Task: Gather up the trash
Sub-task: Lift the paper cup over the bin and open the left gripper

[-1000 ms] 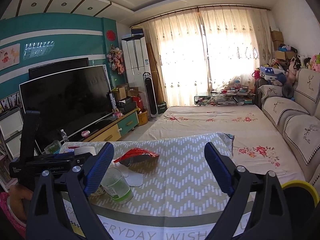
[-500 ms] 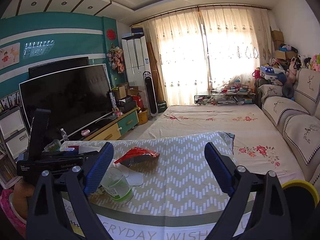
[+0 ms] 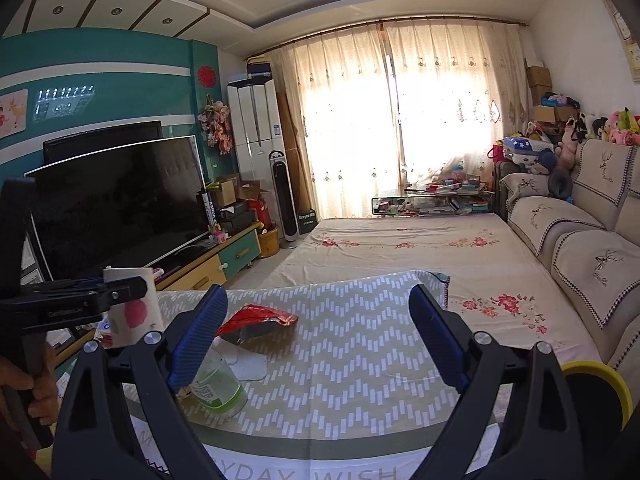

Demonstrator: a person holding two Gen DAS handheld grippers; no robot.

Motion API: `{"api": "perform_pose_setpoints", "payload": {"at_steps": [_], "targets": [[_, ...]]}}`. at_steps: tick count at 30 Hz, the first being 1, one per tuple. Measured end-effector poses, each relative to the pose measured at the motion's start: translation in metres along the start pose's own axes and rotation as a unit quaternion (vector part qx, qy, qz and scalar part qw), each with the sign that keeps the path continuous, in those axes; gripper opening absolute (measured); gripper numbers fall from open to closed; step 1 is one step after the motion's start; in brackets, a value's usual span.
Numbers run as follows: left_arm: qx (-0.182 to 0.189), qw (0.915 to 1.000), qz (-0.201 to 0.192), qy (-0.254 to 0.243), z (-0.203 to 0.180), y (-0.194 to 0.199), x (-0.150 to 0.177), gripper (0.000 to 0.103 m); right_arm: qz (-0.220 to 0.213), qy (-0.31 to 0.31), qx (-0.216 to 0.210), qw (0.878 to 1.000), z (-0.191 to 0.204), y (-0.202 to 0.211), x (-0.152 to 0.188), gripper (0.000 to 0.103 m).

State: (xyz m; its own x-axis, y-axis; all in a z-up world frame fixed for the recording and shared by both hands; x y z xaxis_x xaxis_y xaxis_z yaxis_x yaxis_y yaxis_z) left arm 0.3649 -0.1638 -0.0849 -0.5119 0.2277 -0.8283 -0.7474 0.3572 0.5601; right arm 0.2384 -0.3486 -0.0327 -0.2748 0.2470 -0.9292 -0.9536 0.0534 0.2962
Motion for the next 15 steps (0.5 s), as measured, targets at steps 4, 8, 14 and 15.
{"api": "perform_pose_setpoints", "payload": {"at_steps": [4,8,14,15], "targets": [[0.010,0.9995,-0.020,-0.021,-0.024,0.028,-0.007,0.058,-0.020,-0.021,0.023,0.999,-0.018,0.007,-0.011,0.087],[0.025,0.9985,-0.035,-0.033,-0.049,0.051,-0.016,0.058,-0.042,-0.049,0.039,0.997,-0.039,0.017,-0.022,0.087],[0.067,0.9948,-0.034,-0.069,-0.109,0.069,-0.019,0.058,-0.065,-0.087,0.058,0.992,-0.074,0.048,-0.046,0.087],[0.077,0.9937,-0.032,-0.074,-0.121,0.069,-0.019,0.058,-0.069,-0.088,0.064,0.992,-0.081,0.058,-0.051,0.087]]}}
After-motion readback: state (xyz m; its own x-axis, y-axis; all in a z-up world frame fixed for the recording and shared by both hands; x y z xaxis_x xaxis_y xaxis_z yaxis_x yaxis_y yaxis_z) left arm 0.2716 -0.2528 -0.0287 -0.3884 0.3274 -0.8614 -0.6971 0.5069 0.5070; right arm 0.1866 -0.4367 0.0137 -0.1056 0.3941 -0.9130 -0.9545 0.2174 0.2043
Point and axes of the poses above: each gripper's, at about its wrist camera, not at the fingertips, and y roughly against the way its jaws point, z to its left, x to its underside, the point moved 4 cm from there along -y, roughly the way its jaws point, and after that the axes turned 5 degrees about -y, right-handed, at the moved point
